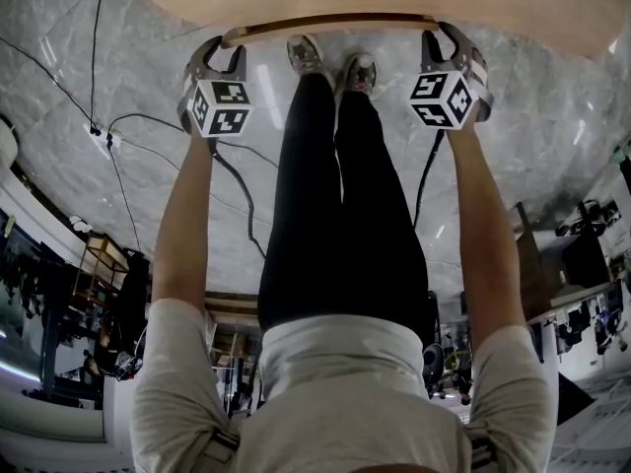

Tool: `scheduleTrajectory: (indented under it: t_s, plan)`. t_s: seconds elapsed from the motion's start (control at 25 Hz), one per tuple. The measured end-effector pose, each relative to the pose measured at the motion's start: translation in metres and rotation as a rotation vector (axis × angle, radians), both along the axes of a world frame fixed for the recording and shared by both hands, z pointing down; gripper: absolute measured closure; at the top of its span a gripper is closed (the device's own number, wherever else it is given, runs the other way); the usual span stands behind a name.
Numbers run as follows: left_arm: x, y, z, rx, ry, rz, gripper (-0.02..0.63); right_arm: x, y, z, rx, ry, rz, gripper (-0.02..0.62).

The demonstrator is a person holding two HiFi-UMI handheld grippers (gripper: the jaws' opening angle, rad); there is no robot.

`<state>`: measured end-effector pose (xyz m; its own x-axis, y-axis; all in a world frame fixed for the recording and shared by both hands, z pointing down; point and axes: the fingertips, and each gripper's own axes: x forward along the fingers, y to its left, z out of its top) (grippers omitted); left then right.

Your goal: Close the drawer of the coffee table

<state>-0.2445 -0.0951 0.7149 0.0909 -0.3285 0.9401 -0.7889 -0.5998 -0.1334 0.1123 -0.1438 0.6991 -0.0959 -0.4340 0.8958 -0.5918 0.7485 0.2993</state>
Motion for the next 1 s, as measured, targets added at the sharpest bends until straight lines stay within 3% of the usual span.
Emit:
scheduleTrajectory:
  t_s: [0.16,0.44,1.0]
  plan:
    - [0.000,0.000,0.001,0.009,0.036,-0.107,0.423,0.007,-0.002,0.000,0.014,-0.048,0.127,0.454]
    - [-0.005,-0.012,0.000,0.092,0.044,-0.196,0.423,0.010,-0.010,0.000,0.044,-0.143,0.287,0.430]
    - [-0.008,-0.032,-0.005,0.139,0.099,-0.434,0.423,0.003,-0.025,0.001,0.052,-0.349,0.534,0.507]
